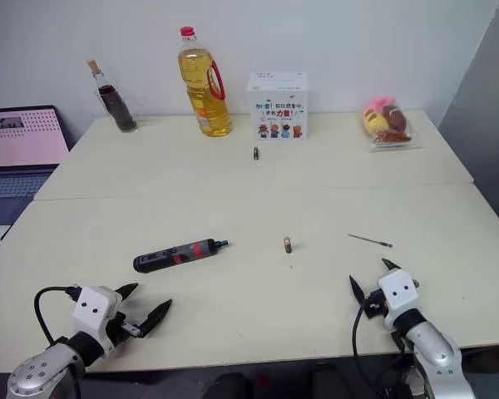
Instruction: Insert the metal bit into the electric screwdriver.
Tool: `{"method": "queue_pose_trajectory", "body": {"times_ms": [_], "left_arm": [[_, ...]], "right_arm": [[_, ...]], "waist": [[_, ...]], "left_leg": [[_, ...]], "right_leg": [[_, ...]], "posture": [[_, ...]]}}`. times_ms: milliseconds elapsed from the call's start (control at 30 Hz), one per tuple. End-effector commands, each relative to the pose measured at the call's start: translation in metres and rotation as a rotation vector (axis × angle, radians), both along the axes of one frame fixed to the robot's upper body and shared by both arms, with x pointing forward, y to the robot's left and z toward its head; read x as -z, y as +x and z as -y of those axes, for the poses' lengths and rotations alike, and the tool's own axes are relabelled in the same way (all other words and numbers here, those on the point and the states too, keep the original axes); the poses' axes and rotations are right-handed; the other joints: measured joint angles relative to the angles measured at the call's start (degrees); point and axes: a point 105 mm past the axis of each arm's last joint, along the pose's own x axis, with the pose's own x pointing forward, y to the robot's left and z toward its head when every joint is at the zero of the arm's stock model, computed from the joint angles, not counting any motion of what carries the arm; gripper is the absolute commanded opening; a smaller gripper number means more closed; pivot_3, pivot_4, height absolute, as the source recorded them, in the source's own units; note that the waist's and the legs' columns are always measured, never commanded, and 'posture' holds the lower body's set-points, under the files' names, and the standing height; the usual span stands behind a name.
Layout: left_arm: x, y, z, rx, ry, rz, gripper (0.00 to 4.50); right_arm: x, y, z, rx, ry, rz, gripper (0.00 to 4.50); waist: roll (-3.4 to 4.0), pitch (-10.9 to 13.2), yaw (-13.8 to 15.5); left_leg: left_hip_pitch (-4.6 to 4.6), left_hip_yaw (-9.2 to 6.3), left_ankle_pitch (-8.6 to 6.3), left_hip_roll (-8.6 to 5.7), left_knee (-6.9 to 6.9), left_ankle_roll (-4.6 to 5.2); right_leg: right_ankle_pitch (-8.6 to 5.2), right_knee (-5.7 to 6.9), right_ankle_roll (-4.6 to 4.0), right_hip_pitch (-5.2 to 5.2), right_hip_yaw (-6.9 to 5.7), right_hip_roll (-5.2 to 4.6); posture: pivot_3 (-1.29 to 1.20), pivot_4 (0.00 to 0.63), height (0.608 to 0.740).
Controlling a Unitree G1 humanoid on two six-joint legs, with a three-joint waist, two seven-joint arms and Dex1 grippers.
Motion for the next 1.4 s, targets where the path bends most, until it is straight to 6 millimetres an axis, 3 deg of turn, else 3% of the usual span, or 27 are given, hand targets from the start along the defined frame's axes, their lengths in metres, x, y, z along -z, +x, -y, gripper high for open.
{"method": "queue_pose_trajectory", "body": {"times_ms": [33,533,767,1133,1233,1400], "left_arm": [[0.023,-0.010,-0.011,-0.046,0.033,-0.110,4.46],[0.009,-0.015,0.007,0.050,-0.060,-0.080,4.46],[0.002,-0.012,0.019,0.066,-0.067,-0.063,4.46],[-0.001,-0.011,0.031,0.118,-0.094,-0.058,4.46],[-0.013,-0.013,0.036,0.180,-0.081,-0.037,4.46],[-0.057,-0.014,0.052,0.358,-0.069,0.007,4.46]], "right_arm": [[0.016,-0.004,0.002,-0.004,-0.010,-0.060,4.50],[0.001,-0.003,-0.006,-0.051,0.042,-0.069,4.50],[-0.002,-0.005,-0.014,-0.076,0.161,-0.129,4.50],[-0.007,-0.010,-0.020,-0.104,0.256,-0.184,4.50],[-0.011,-0.010,-0.022,-0.120,0.260,-0.177,4.50],[-0.027,-0.017,-0.033,-0.236,0.234,-0.155,4.50]], "waist": [[-0.01,0.0,0.0],[-0.15,0.2,0.0],[-0.32,0.4,0.0],[-0.25,0.4,0.5],[-0.29,0.5,0.5],[-0.45,0.9,0.5]], "left_leg": [[0.00,0.00,0.00,0.00,0.00,0.00],[-0.10,0.07,-0.02,0.04,-0.14,-0.03],[-0.46,0.07,-0.06,0.09,-0.16,-0.09],[-0.93,0.03,-0.12,-0.08,-0.08,0.03],[-0.94,0.03,-0.13,-0.10,-0.05,0.04],[-0.99,-0.01,-0.13,-0.06,-0.04,0.04]], "right_leg": [[0.00,0.00,0.00,0.00,0.00,0.00],[0.01,-0.19,0.01,-0.01,0.02,0.00],[0.39,-0.67,0.61,-0.05,-0.01,0.02],[0.48,-0.94,0.73,-0.20,-0.04,-0.09],[0.49,-0.94,0.74,-0.19,-0.04,-0.10],[0.49,-0.92,0.73,-0.29,-0.10,-0.05]], "posture": [[0.00,0.150,0.740],[0.00,0.150,0.740],[0.00,0.150,0.740],[0.00,0.150,0.740],[0.00,0.150,0.740],[0.00,0.150,0.740]]}}
